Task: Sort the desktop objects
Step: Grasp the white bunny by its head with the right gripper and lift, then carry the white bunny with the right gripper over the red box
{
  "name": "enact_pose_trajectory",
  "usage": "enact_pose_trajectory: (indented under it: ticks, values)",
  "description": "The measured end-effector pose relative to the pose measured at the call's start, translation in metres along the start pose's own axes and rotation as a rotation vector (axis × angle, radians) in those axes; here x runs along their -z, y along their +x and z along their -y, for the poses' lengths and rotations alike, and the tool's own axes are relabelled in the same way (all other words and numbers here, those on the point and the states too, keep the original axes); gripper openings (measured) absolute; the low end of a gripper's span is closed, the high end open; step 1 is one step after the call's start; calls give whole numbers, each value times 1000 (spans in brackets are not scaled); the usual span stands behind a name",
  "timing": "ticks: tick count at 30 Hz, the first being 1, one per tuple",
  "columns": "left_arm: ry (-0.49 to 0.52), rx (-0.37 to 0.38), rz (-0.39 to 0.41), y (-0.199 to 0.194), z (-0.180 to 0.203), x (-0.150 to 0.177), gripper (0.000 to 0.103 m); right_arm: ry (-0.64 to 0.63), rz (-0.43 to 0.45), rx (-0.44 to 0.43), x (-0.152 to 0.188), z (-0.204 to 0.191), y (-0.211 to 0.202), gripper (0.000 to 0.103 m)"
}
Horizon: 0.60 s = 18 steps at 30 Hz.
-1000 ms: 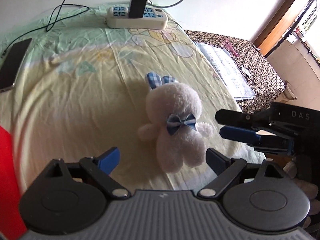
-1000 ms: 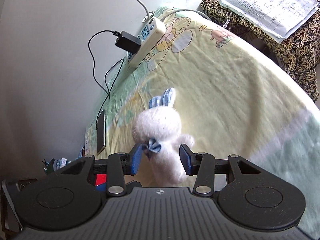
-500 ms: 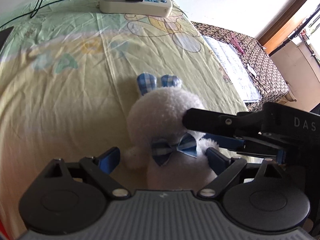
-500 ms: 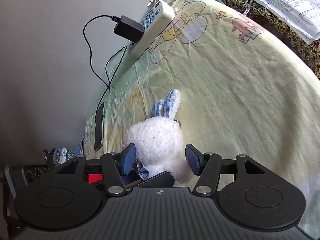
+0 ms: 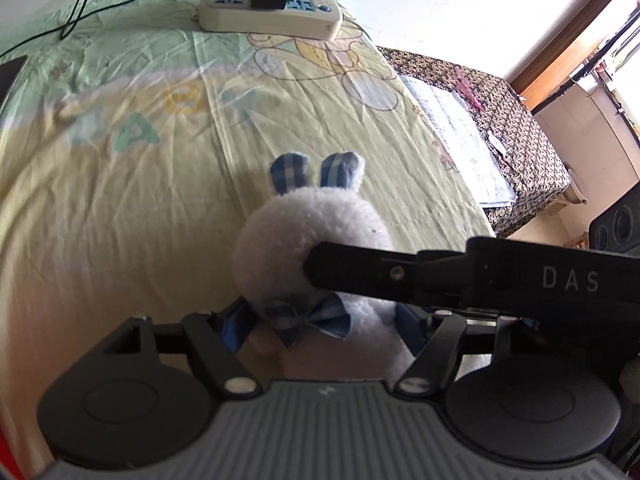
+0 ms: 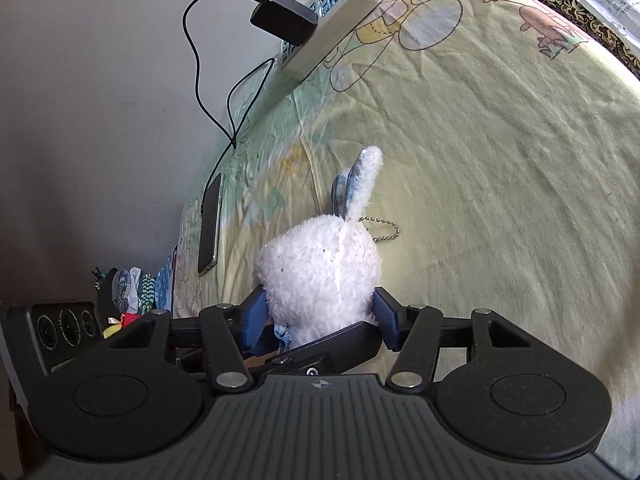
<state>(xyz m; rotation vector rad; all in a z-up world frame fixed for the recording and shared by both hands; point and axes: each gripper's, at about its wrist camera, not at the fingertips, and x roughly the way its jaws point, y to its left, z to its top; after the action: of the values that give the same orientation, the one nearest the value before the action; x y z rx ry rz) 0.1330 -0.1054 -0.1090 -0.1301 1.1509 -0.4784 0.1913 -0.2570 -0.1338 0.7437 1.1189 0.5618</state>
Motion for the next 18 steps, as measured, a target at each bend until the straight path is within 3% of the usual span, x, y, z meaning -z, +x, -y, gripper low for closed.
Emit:
enact_pose_trajectory:
  ticks: [18]
  values:
    - [106, -20, -35, -77, 8, 95, 71, -148, -115, -7, 89, -51, -24, 57]
